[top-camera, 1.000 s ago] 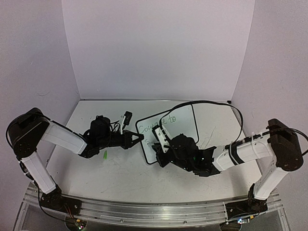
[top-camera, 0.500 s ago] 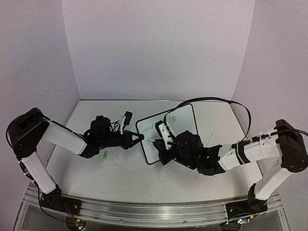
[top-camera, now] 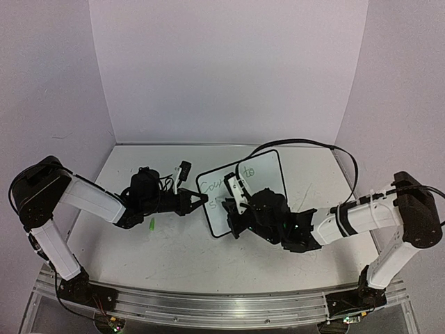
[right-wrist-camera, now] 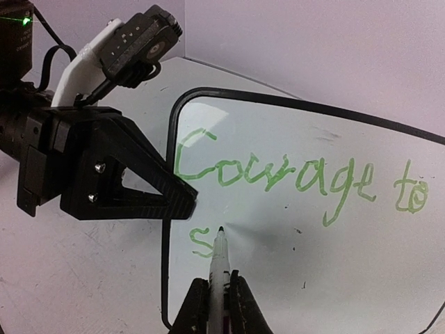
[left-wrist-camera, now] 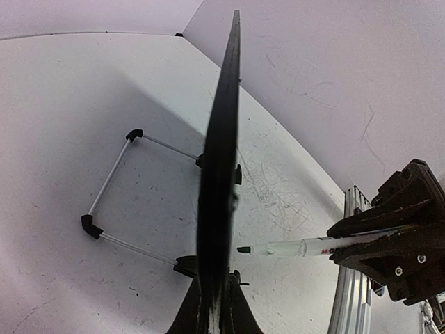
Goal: Write a sentence on the whiteboard
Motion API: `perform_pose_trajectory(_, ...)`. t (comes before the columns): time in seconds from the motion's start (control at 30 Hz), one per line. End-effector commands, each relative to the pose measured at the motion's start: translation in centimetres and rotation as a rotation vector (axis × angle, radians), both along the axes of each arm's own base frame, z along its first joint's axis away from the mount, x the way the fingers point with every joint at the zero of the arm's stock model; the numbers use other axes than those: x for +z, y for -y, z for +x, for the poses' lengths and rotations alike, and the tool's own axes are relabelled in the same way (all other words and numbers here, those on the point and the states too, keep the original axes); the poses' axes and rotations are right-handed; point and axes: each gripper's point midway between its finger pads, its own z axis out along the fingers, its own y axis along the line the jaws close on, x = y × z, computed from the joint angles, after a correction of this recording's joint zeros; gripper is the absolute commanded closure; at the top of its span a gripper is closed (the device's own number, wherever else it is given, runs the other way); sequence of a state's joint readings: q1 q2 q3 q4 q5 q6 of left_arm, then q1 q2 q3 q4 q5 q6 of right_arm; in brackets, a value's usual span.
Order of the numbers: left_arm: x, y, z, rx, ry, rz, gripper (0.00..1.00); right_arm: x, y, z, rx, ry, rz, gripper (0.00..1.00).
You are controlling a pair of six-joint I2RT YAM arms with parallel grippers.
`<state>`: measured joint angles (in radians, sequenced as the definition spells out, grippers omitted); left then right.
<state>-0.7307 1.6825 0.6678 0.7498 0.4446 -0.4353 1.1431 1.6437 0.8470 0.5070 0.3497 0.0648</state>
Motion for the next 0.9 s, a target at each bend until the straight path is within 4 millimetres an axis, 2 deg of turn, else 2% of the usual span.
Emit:
perform_pose_trajectory(0.0, -0.3, -0.3, 0.3, 0.022, 0.028, 0.048, 1.00, 1.8, -0.7, 1.0, -0.024, 0.038, 0.032, 1.00)
perform_pose_trajectory(0.23, -0.4, -0.3, 0.4, 0.022, 0.028, 0.051, 1.00, 1.6, -0.7, 1.4, -0.040, 0.043, 0.030, 1.00)
perform_pose_trajectory(0.63, -0.3, -0.2, 0.4, 0.020, 0.033, 0.051, 1.00, -0.7, -0.1, 1.2, -0.050, -0.002, -0.018, 1.00)
perform_pose_trajectory(0.87, -0.4, -0.2, 0.4, 0.020, 0.032, 0.052, 1.00, -1.2, 0.4, 1.0, -0.055, -0.022, -0.027, 1.00)
